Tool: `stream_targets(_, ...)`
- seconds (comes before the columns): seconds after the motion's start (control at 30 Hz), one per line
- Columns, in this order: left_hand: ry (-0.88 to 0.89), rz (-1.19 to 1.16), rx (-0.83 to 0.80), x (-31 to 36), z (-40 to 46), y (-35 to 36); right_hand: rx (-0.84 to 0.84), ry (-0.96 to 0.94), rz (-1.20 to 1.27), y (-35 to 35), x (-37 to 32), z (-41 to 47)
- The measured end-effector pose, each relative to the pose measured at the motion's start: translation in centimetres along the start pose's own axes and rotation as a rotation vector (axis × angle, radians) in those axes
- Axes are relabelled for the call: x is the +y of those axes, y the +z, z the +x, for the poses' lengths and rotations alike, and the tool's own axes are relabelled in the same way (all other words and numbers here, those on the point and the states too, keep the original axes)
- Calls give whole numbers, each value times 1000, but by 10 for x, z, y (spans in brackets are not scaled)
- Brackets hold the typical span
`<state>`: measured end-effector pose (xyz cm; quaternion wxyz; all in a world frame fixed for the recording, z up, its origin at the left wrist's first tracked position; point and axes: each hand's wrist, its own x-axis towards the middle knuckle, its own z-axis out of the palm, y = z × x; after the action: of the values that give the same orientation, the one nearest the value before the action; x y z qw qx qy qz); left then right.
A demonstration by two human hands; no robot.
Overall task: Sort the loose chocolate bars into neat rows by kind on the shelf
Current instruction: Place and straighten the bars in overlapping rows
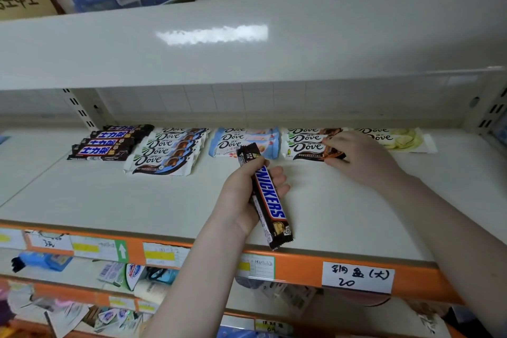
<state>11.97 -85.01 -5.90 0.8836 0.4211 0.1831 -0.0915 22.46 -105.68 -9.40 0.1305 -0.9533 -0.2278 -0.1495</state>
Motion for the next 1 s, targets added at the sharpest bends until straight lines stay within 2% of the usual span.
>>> stream_targets(0.23,142,-106,42,5,-11,-2,93,-98,13,-21,-30,-4)
stream_targets(0.57,313,-232,111,38,-19,-45,-131,-65,350,-21,-132,-30)
stream_targets(0.83,427,-341,94,112,-27,-157,-191,-151,478,26,-277,-3)
stream_targets(1.0,434,-424,2,187,-42,-259,-100,-152,455,69,-395,31)
